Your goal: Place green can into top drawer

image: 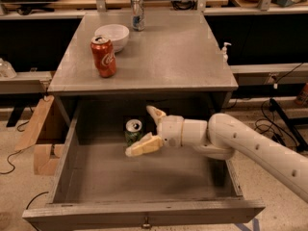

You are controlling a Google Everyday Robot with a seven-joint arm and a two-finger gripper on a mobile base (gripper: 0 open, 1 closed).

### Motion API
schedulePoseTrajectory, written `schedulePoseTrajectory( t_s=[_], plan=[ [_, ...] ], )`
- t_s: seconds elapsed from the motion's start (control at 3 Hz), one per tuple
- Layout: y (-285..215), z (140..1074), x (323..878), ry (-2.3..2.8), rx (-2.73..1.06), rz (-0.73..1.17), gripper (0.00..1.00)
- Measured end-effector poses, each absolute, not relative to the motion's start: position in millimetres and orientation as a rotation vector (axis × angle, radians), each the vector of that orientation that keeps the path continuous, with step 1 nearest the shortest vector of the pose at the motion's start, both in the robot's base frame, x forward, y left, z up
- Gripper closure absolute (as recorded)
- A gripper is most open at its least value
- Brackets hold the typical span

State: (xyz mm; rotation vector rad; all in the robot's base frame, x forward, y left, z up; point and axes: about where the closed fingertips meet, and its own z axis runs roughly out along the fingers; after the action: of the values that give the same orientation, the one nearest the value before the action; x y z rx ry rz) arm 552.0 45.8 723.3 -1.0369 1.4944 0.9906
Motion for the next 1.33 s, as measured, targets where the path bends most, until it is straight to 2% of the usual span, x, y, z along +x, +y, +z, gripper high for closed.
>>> schedulePoseTrajectory(
  t_s=[0.33, 1.0, 1.33],
  plan=[
    [14, 759, 515, 1.606, -1.069, 0.896, 0.00],
    [18, 767, 521, 1.572, -1.081, 0.899, 0.00],
    [5, 792, 539, 1.533, -1.144, 0.876, 0.00]
  ],
)
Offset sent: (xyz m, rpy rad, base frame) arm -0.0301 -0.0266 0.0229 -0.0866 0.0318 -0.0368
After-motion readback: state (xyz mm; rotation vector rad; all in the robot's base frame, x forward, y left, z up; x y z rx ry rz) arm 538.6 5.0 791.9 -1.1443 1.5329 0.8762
